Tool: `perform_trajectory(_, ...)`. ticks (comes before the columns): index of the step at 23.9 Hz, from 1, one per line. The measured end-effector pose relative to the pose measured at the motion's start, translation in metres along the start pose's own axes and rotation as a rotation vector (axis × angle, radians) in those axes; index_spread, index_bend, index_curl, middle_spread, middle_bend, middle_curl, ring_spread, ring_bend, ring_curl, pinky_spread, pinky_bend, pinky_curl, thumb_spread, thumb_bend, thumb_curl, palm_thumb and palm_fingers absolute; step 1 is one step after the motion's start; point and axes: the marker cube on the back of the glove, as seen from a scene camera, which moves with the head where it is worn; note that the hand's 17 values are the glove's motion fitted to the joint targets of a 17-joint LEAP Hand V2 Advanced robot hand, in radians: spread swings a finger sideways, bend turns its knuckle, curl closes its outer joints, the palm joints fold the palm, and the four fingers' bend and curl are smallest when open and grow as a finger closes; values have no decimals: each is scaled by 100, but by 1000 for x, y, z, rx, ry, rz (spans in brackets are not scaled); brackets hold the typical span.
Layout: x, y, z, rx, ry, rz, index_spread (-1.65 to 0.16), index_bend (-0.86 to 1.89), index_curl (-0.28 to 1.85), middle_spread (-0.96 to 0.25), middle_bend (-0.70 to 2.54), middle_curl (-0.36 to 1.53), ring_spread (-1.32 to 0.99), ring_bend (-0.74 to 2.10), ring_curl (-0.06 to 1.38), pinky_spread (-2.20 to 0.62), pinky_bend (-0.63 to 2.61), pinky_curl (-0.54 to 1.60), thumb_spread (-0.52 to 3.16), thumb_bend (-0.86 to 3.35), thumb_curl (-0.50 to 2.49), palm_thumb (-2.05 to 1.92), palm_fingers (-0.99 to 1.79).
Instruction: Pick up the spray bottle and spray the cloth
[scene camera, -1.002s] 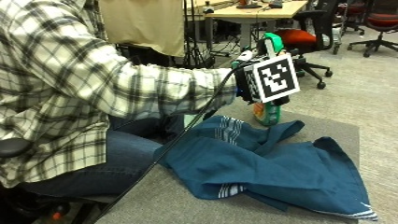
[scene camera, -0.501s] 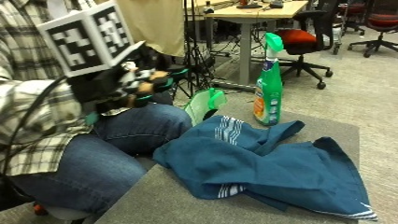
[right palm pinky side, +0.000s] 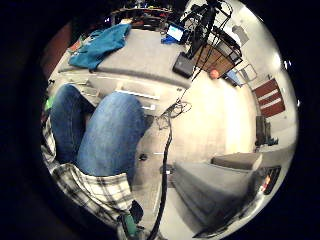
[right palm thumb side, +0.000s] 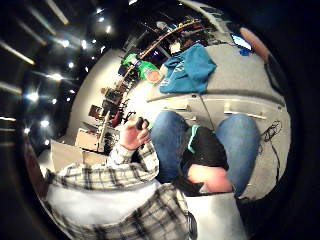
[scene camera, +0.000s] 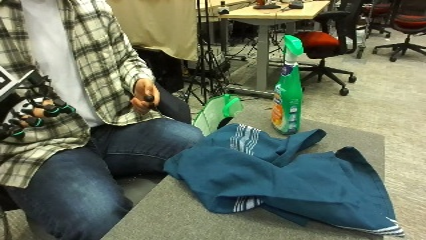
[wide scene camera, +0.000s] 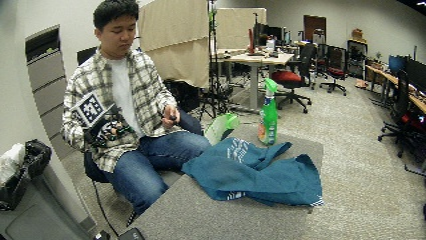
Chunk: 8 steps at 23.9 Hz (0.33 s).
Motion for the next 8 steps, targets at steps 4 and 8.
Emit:
perform_trajectory(4, -4, 54, 20, 15, -70, -79, -37, 20, 36, -8, 18, 31, 9, 24, 30, 21, 31, 29, 109, 1, 55, 62, 22)
perform_trajectory(8, -19, 96, 49, 57, -44, -39, -36, 20, 37, -8, 17, 31, 9, 23, 30, 21, 30, 29, 111, 1, 56, 64, 22)
